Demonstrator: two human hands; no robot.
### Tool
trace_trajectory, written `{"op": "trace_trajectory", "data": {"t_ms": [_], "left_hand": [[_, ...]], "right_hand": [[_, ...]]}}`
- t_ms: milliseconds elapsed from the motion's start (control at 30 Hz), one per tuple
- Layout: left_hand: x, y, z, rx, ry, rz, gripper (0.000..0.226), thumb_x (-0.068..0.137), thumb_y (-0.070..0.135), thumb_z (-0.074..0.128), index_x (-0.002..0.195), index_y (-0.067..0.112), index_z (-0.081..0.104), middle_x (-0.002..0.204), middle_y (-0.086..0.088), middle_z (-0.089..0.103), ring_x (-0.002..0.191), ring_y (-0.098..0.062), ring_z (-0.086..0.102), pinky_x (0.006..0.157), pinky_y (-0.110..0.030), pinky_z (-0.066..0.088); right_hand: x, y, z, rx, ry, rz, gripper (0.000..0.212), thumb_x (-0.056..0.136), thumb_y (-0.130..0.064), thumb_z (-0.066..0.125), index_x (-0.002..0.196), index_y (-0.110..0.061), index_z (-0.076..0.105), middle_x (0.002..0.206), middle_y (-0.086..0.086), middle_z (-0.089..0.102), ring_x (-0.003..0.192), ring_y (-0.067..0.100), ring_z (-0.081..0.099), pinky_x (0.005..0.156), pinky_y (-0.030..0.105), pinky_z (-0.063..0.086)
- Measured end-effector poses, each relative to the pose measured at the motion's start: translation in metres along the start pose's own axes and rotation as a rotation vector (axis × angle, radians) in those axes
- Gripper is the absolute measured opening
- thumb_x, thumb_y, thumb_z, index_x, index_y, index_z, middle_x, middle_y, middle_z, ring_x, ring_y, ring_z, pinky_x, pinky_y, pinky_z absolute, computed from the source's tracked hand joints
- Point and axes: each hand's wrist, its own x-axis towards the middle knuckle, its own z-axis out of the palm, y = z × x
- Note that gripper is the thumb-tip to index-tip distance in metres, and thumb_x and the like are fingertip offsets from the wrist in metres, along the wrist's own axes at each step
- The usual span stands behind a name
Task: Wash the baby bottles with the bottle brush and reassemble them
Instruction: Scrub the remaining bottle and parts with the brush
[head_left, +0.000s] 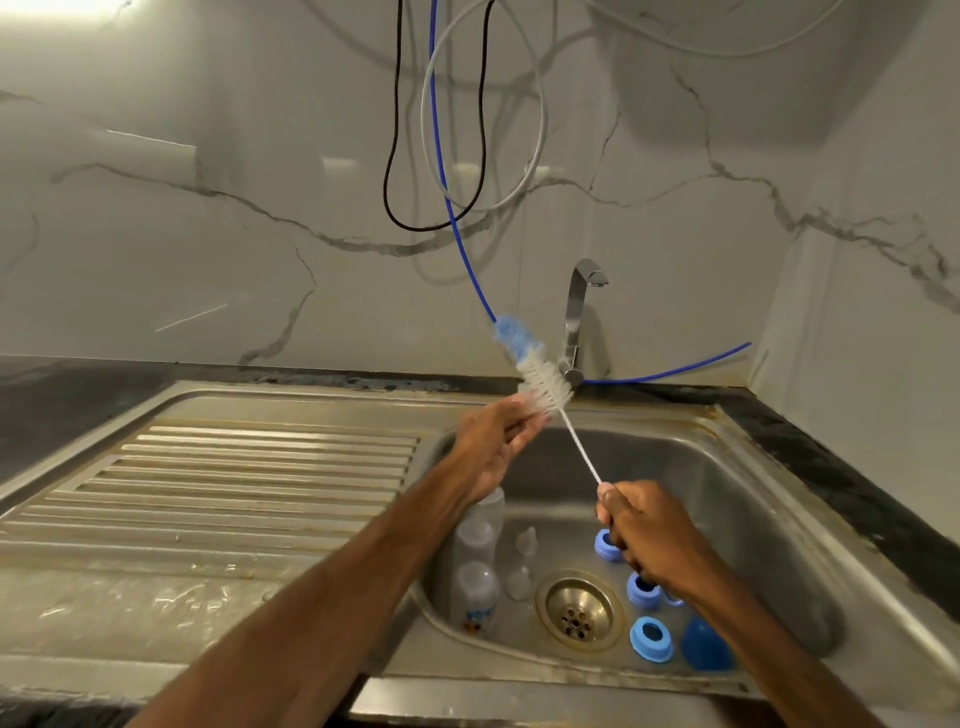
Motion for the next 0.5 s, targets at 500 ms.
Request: {"op": "trace_trajectory", "data": {"t_ms": [500], "left_hand": [[0.004,-0.005,0.000,0.060,-0.024,0.009,0.028,0.095,0.009,0.068,0.122,0.000,0.066,0.119,-0.020,0.072,0.104,-0.025,0.074,0.087,-0.031,0.062]], "right_hand": [[0.002,0.003,-0.001,-0.043,0.010,-0.025,0.043,0.106,-0.025,0.046,0.069,-0.009,0.061,0.049,-0.004,0.048,0.037,0.001,0.039,0.040,0.016,0.032]]}}
